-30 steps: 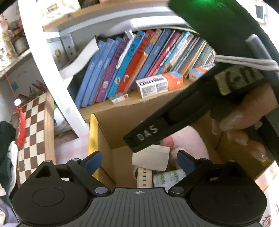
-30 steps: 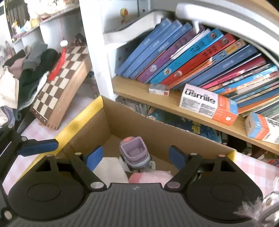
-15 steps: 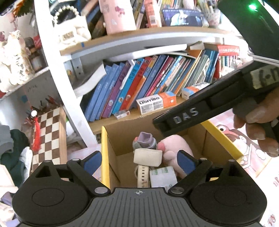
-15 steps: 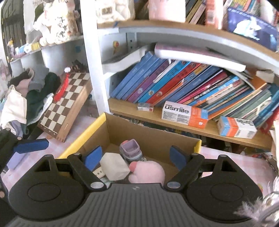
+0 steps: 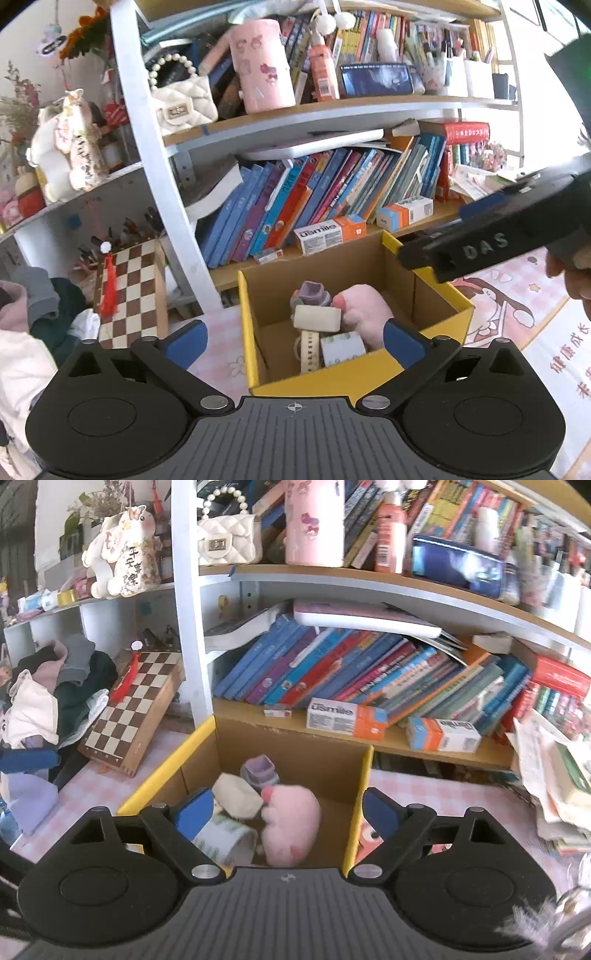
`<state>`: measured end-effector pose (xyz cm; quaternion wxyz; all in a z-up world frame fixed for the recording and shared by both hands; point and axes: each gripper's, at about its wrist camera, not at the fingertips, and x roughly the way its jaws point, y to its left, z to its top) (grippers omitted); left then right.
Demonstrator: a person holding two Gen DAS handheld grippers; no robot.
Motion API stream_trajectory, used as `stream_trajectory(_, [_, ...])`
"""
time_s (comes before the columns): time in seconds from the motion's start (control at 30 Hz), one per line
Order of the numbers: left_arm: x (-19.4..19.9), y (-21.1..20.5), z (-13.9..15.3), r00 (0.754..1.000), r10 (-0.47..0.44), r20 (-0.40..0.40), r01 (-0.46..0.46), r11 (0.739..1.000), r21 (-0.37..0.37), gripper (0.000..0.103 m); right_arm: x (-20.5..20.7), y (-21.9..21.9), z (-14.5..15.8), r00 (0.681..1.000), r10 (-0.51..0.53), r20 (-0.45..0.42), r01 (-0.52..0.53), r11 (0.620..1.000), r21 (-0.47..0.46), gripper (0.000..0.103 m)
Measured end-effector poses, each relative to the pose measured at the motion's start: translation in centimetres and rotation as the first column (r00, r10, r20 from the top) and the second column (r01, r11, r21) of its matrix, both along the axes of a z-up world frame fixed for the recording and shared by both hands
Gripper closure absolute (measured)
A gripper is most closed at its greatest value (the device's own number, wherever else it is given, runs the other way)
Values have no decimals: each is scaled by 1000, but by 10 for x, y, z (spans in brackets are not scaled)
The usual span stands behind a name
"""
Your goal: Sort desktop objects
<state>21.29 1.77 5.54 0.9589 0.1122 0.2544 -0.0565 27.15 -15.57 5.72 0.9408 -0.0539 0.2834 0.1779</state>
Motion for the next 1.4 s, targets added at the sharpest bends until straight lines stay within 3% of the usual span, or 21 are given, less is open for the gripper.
stream_trajectory(0.7, [-109, 18, -29, 996, 87, -11, -87, 994, -70, 0, -147, -11, -45, 992, -124, 22, 125, 991, -57, 13])
stream_trajectory(0.9, [-131, 14, -37, 995, 100, -8, -101, 994, -51, 0, -176, -13, -62, 986, -167, 18, 168, 983, -80, 11])
stream_trajectory(1.23, [-160, 11, -55, 984, 163, -64, -170, 979, -109, 0, -221, -17, -86, 970, -242, -15, 240, 967, -90, 5])
stream_trajectory(1.4, [-168, 1, -62, 987, 135, -84, -141, 988, -68, 0, -233, -11, -91, 974, -227, -22, 223, 968, -117, 4])
